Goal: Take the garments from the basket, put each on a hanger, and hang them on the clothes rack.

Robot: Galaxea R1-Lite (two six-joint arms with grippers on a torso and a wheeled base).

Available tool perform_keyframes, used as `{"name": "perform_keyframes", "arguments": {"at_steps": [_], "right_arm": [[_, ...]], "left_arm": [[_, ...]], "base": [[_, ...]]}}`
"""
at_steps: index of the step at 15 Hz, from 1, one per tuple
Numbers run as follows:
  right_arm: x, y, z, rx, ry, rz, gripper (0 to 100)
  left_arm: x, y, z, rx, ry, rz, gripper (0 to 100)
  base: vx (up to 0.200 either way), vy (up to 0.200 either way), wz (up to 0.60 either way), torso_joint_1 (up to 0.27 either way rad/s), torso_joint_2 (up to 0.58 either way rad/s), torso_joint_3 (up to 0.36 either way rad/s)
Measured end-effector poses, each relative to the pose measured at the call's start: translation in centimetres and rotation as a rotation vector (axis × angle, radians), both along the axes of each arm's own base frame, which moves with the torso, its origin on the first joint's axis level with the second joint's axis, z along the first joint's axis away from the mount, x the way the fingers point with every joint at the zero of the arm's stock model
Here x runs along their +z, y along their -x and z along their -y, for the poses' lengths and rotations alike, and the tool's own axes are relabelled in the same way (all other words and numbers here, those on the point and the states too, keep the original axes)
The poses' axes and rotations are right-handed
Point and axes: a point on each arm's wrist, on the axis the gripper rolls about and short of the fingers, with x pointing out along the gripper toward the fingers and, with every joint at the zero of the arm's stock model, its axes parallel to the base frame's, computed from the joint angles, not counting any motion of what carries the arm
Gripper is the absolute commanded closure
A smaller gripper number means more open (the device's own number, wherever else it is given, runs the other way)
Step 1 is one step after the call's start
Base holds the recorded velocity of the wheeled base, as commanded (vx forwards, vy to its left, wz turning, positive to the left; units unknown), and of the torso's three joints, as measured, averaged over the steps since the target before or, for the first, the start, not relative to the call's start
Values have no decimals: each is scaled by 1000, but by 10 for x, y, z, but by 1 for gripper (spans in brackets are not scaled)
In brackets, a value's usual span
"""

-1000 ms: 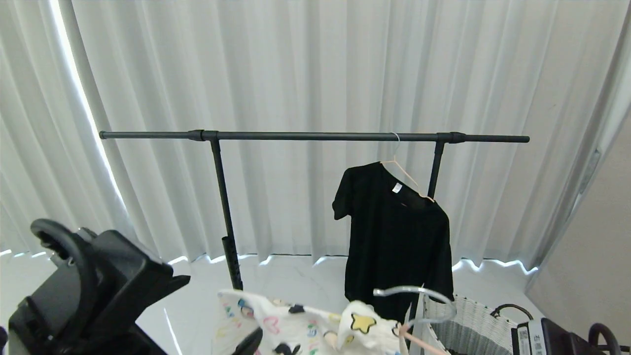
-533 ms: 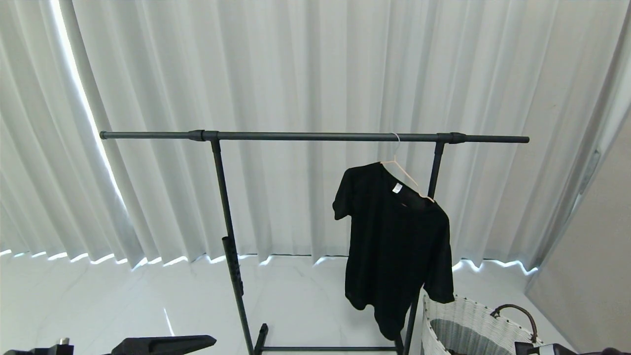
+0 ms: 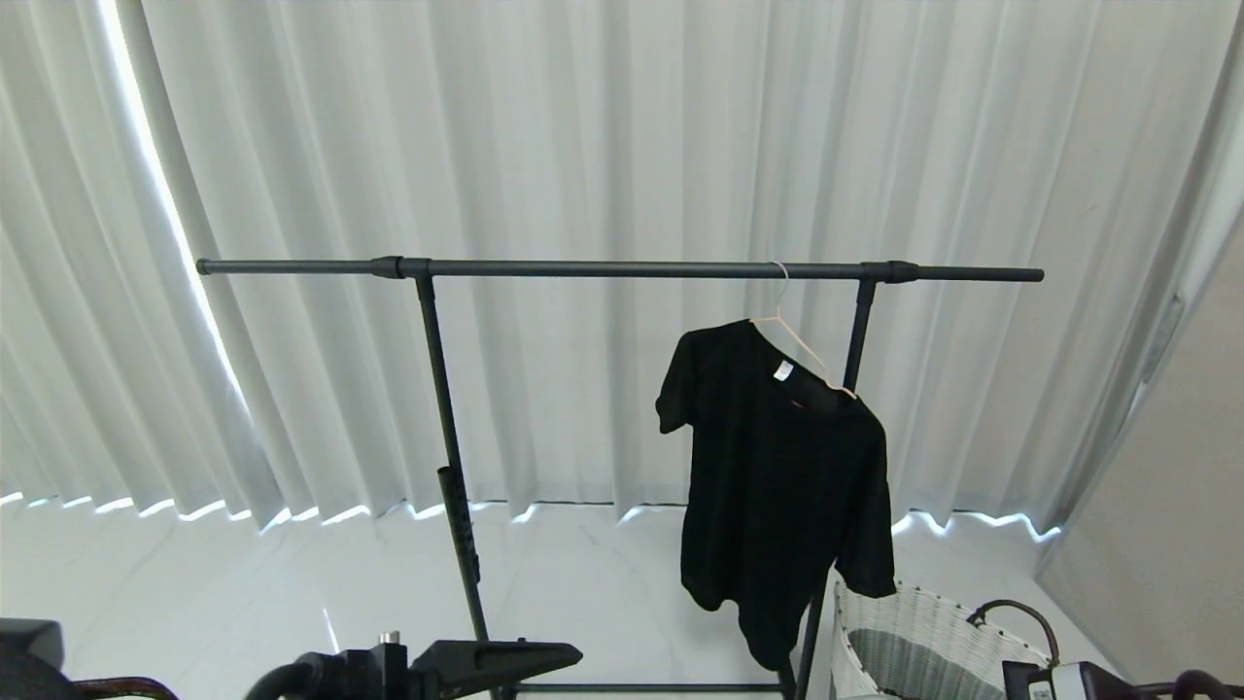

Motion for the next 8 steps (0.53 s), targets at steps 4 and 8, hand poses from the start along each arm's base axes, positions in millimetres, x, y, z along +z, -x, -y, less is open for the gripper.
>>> {"name": "perform_keyframes", "arguments": {"at_steps": [4, 8], "right_arm": [[7, -2, -4, 1, -22, 15, 100], [9, -3, -5, 1, -29, 20, 100]], "left_arm": [[-15, -6, -2, 33, -58, -30, 0], [-22, -7, -4, 45, -82, -40, 100]], "base": [[0, 0, 0, 0, 0, 0], [0, 0, 0, 0, 0, 0]]}}
